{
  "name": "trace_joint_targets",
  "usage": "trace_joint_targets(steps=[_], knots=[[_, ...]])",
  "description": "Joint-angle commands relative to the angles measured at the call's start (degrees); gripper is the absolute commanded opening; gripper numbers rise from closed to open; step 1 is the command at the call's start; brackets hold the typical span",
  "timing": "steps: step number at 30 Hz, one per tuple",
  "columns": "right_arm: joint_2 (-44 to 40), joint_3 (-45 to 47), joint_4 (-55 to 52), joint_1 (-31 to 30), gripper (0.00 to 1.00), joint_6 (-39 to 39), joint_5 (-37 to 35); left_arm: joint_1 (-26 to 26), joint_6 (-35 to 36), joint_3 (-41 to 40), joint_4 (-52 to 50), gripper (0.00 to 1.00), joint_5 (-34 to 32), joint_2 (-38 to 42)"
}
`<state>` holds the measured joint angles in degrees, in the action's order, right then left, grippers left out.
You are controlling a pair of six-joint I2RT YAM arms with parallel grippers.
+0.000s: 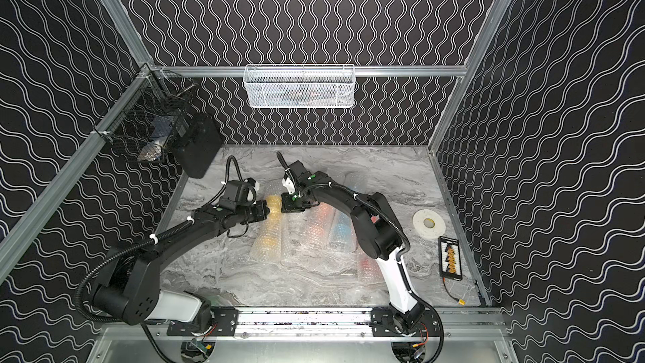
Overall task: Unpack wine glasses from bubble wrap
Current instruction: Unwrap the bubble wrap at the center of the board.
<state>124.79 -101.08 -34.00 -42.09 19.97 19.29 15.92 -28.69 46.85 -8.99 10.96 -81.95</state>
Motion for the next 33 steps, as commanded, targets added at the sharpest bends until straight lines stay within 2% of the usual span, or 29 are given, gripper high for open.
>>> trace_joint_targets(steps=[1, 12, 14, 17, 21, 27, 33], knots=[[0.3, -0.7, 0.0, -0.2, 0.31, 0.2, 0.8, -0.1, -0.7, -0.2, 1.4, 0.0, 0.6, -0.2], [1.7, -0.5, 2.1, -0.2, 0.29, 2.0, -0.5, -0.1, -0.9, 0.1, 1.7, 0.0, 0.9, -0.4], [1.6, -0.3, 2.7, -0.2, 0.25, 2.2, -0.7, -0.1, -0.9, 0.1, 1.8, 0.0, 1.1, -0.5], [1.4, 0.3, 3.2, -0.2, 0.12, 2.0, -0.8, -0.1, -0.6, 0.1, 1.3, 0.0, 0.9, -0.5], [0.9, 0.8, 3.1, -0.1, 0.05, 1.5, -2.1, -0.1, -0.2, 0.2, 0.7, 0.0, 0.1, -0.1], [0.5, 1.1, 2.7, 0.2, 0.0, 1.2, -2.9, -0.1, 1.1, 0.3, -0.5, 0.0, -1.7, -0.2], [-0.2, 2.4, 3.0, 1.2, 0.0, 1.4, -3.3, -0.3, 2.8, -0.2, -2.3, 0.0, -5.0, 0.6]])
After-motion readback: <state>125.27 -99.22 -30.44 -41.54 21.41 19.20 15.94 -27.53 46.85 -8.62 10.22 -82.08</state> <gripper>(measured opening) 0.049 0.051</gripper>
